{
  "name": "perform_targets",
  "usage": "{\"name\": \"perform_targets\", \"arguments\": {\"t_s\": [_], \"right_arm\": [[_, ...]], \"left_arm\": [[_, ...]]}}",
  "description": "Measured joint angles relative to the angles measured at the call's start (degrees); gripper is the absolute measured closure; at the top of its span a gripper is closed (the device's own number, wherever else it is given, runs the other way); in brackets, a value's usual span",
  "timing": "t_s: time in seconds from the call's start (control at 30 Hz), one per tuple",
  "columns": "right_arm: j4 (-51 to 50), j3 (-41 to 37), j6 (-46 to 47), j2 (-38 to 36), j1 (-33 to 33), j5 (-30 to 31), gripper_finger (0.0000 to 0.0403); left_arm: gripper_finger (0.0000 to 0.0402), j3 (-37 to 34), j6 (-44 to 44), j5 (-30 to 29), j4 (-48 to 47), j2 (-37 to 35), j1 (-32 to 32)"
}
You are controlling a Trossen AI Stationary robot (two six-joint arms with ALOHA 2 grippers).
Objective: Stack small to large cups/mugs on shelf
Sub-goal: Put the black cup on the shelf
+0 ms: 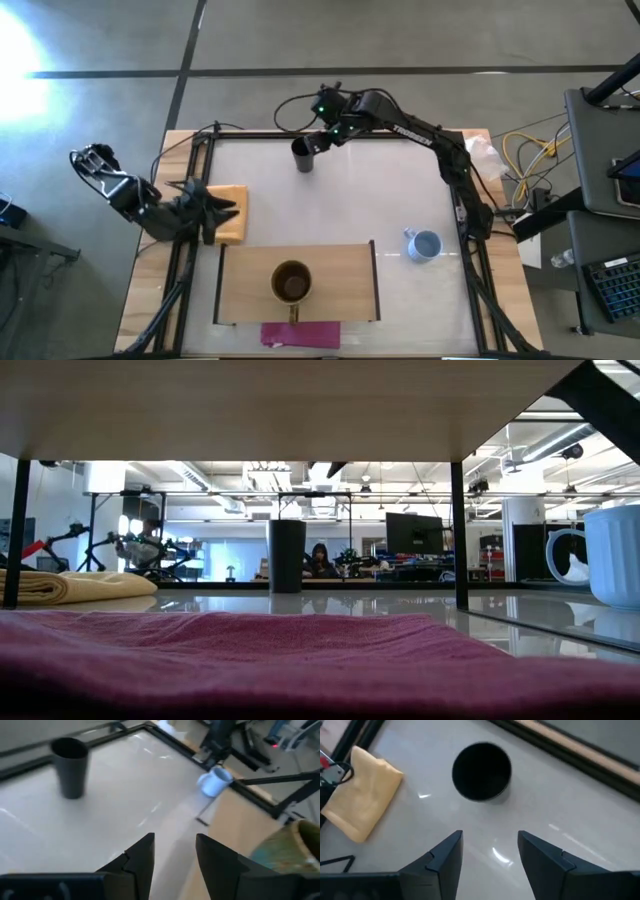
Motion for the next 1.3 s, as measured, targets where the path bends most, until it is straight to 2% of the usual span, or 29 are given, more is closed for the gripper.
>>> {"name": "perform_targets", "arguments": {"t_s": [0.1, 0.23, 0.4, 0.57, 0.7, 0.77, 0.83, 1.0, 1.13, 1.3], "right_arm": [[-0.67, -0.07, 0.68, 0.28, 0.66, -0.22, 0.0218], [-0.38, -0.04, 0.68, -0.11, 2.23, 0.24, 0.0218], [-0.79, -0.04, 1.61, 0.02, 0.45, -1.27, 0.0218], [-0.83, -0.04, 1.80, 0.48, -3.36, -11.11, 0.0218], [-1.40, -0.04, -1.68, 0.28, -3.88, -22.98, 0.0218], [-2.49, -0.04, -5.06, -0.02, -3.56, -29.39, 0.0218], [-4.14, 0.07, -7.50, -0.83, -2.42, -31.95, 0.0218], [-3.93, 0.20, -7.93, -2.82, 1.38, -27.37, 0.0221], [0.71, 0.17, -6.30, -2.59, 2.34, -32.55, 0.0229], [5.97, 0.07, -4.86, -1.07, 0.36, -34.30, 0.0231]], "left_arm": [[0.0271, -0.07, 2.57, 0.04, -4.37, -2.36, 1.93], [0.0271, 0.05, 9.71, -0.12, -4.60, -7.64, 5.80], [0.0271, 0.12, 12.07, -1.32, -4.35, -13.96, 8.65], [0.0271, -1.83, 9.30, -1.93, -4.28, -18.11, 8.72], [0.0271, -4.13, 8.58, 0.49, -2.66, -20.60, 8.74], [0.0271, -6.18, 8.96, 2.73, -0.72, -21.29, 8.69], [0.0271, -8.52, 10.08, 3.32, 3.40, -21.74, 8.69], [0.0272, -16.19, 14.62, 4.23, 17.71, -22.62, 8.69], [0.0272, -22.37, 16.47, 5.34, 29.97, -23.98, 8.69], [0.0272, -27.15, 15.98, 5.28, 35.51, -26.27, 8.69]]}}
